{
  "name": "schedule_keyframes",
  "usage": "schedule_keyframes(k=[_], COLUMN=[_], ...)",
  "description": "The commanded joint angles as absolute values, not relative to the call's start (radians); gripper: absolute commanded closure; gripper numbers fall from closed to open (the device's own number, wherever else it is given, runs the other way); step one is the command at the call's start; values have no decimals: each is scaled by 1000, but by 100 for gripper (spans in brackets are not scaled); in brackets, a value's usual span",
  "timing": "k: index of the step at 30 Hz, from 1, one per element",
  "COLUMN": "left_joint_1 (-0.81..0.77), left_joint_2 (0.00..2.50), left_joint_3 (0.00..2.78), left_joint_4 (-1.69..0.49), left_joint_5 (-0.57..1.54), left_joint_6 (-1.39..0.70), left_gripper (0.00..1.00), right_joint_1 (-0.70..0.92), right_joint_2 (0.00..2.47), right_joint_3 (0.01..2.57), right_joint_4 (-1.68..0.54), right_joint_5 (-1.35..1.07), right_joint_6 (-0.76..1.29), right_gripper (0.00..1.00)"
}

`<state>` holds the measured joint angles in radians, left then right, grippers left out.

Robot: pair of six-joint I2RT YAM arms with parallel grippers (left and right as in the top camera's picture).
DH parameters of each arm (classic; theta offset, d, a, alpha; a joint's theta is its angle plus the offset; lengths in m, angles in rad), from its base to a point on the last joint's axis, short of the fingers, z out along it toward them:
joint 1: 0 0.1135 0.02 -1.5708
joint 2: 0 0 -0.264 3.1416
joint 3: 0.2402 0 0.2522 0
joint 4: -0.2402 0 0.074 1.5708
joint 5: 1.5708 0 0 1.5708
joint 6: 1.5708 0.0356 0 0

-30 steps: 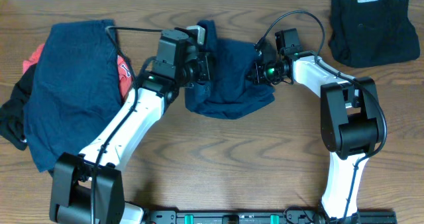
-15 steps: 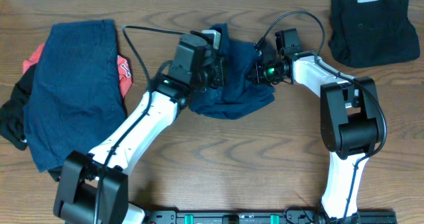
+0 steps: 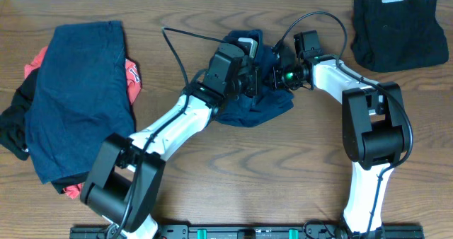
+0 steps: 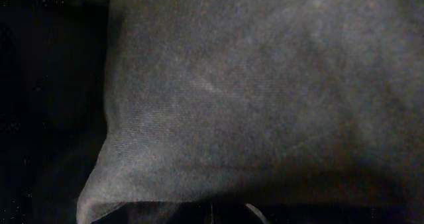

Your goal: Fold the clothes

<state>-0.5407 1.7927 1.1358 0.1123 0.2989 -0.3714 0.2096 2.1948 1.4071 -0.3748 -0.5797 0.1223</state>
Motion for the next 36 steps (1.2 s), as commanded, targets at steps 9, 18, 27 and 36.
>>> schedule_keyframes(k=[9,18,27,36], left_joint_1=[-544,-419,-246,-181], left_joint_2=[1805,1681,1458,1418], left_joint_3=[1182,1182,1182,1182], left_joint_4=[167,46,-220,-367], left_joint_5=[269,268,268,268], left_joint_6=[-379,-379,-309,-265], left_gripper=[2,2,2,2], right_joint_1=[216,204,127,63], right_joint_2=[2276,2276,2195,1884], right_joint_3=[1377,1377,1380,1380], right_joint_4=[-389,-384,-403,-559], right_joint_5=[-498,-503,-611,-460], right_joint_6=[126,127,146,138], right_gripper=[99,99,96,49])
